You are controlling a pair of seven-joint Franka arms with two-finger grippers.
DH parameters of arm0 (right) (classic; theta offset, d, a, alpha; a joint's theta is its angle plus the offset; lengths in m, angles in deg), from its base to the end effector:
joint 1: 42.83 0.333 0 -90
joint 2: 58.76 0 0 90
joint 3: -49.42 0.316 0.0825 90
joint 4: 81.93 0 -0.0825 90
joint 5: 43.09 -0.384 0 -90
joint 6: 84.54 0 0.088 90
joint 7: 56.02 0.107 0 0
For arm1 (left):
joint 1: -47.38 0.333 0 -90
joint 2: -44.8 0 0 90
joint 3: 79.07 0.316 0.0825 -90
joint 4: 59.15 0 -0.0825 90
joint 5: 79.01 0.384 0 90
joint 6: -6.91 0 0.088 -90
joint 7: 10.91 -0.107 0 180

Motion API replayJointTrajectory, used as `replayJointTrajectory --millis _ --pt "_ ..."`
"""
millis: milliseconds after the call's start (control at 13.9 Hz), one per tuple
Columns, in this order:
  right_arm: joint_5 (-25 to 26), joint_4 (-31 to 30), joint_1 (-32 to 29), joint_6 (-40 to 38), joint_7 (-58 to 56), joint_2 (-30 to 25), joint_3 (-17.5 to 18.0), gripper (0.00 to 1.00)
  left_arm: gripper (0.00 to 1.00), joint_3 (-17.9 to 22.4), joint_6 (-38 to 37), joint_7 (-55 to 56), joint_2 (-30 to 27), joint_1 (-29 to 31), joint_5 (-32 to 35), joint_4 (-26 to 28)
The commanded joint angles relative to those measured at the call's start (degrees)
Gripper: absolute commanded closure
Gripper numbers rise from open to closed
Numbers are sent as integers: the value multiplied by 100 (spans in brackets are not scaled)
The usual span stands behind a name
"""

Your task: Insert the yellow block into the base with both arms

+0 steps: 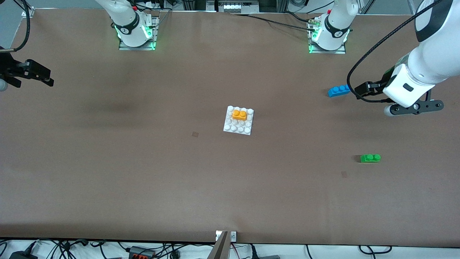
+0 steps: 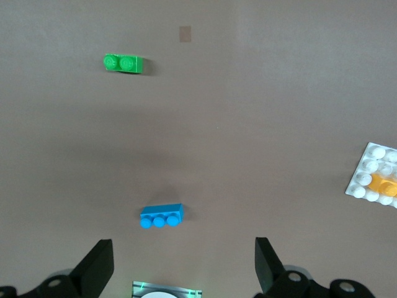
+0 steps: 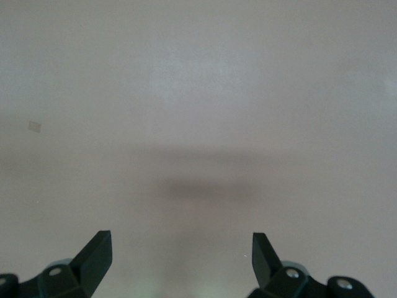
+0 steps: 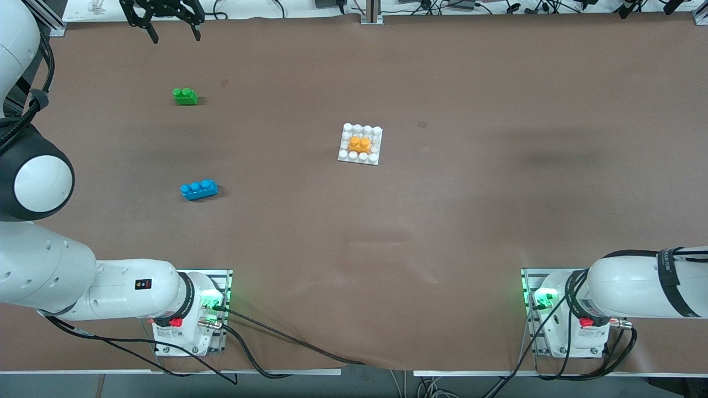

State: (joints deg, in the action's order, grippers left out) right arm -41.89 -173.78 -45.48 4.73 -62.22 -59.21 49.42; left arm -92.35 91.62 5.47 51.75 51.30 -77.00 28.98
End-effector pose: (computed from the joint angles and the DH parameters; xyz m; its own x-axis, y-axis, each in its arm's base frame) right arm 0.5492 -0.0277 0.6126 0.9973 0.0617 -0.0392 0.0624 -0.9979 0.0168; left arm 0.5707 -0.0825 0.5655 0.9780 0.1245 -0.1676 0.1166 -0.9916 -0.0567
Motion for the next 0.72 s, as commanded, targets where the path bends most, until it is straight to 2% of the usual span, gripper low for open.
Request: replayJointTrajectory --millis 0,215,645 --pt "-93 -61 -25 28 83 -69 35 0 0 -8 -60 -91 105 74 -104 -314" --pt "-93 -61 -25 37 83 -60 26 0 0 9 -104 -170 88 101 -113 -560" --pt "-93 -61 -25 37 83 -69 26 0 0 9 -25 -249 114 162 -245 -535"
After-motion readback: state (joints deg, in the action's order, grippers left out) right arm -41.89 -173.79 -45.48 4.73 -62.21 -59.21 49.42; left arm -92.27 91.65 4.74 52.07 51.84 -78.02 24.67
